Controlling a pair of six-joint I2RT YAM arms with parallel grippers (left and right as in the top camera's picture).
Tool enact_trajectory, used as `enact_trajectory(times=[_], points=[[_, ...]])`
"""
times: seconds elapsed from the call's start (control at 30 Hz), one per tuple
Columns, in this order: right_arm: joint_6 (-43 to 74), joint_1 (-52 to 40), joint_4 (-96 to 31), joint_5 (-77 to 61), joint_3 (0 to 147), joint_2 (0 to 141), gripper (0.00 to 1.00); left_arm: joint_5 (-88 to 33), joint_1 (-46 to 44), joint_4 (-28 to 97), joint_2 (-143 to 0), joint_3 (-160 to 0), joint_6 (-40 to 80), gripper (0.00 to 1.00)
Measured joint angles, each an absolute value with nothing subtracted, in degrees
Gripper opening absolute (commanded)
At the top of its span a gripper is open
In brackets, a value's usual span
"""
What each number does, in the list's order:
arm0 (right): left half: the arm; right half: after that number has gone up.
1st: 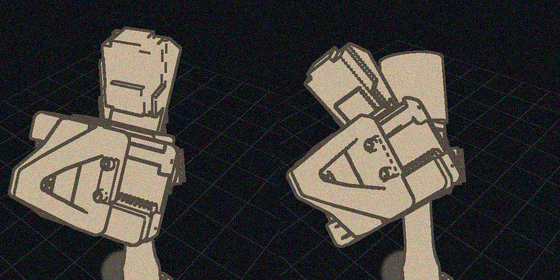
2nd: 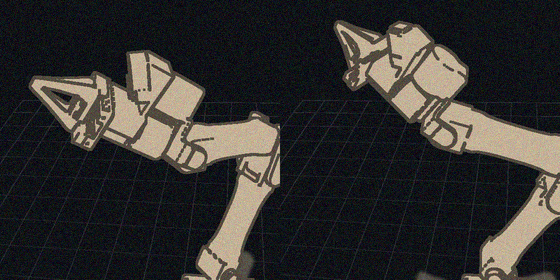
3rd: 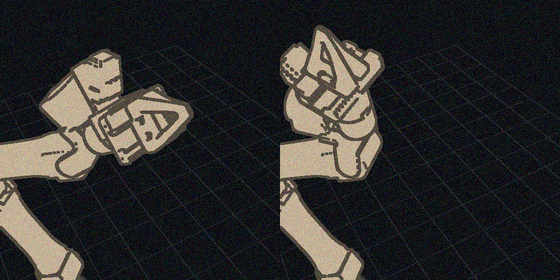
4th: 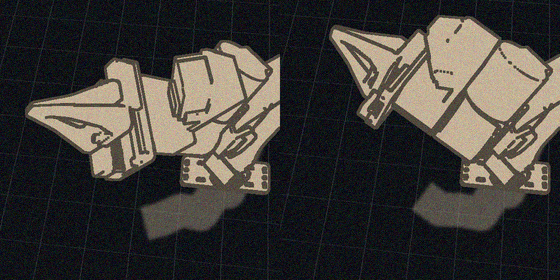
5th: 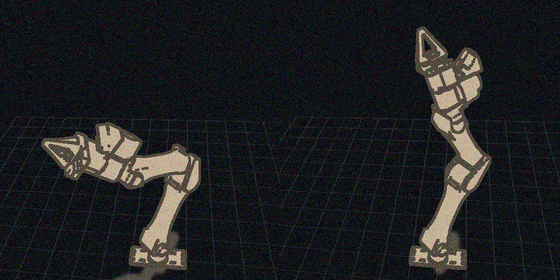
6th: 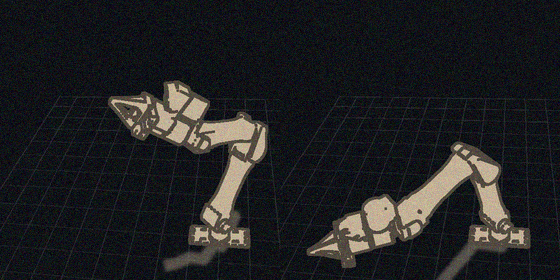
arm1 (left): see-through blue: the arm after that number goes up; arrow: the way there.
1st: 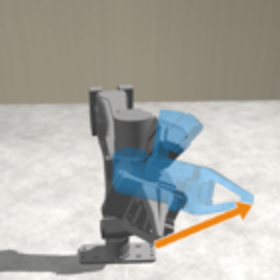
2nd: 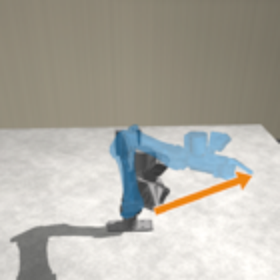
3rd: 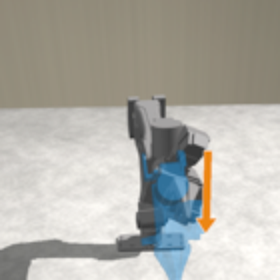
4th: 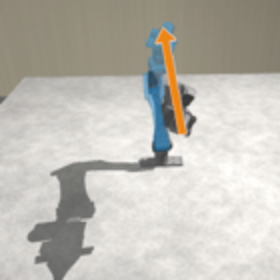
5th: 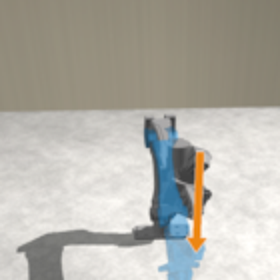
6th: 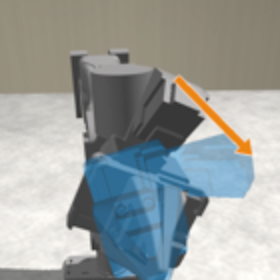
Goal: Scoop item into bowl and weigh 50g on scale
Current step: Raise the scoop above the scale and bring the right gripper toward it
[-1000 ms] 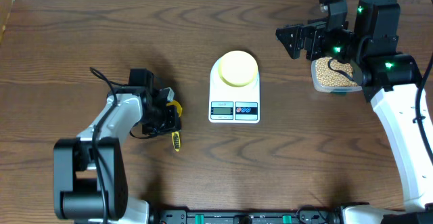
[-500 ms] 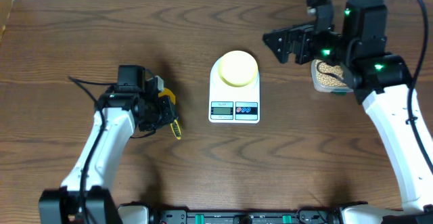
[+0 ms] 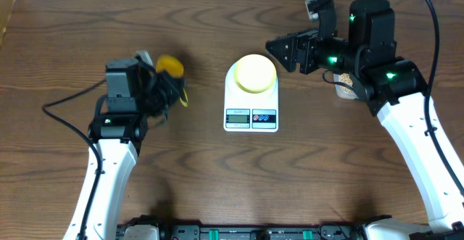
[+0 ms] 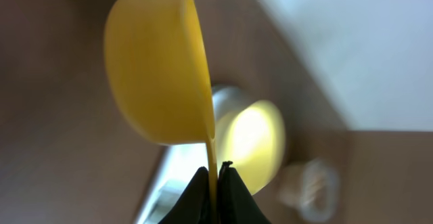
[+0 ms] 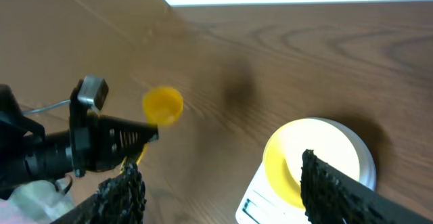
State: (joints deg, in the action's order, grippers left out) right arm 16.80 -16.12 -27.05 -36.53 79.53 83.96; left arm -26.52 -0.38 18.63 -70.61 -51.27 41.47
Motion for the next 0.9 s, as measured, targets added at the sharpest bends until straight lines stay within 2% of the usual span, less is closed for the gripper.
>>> enact_trajectory(times=[0.2, 0.47, 0.7, 0.9], points=[[19.7, -16.1, -24.7, -37.5, 79.5, 84.0, 0.66, -28.4, -0.4, -5.8, -70.4, -51.5, 47.4, 0.07], [25.1, -17.0, -16.4, -41.2, 79.6, 84.0, 0.68, -25.5, -2.6, -26.2, -70.4, -51.5, 55.4, 0.07], [30.5, -20.8, -8.0, -43.2, 79.6, 84.0, 0.68, -10.9, -12.5, -35.8, -70.7, -51.5, 62.0, 0.07], [33.7, -23.2, -4.0, -44.7, 79.6, 83.9, 0.67, -4.6, -17.6, -41.7, -71.3, -51.5, 68.8, 0.07]])
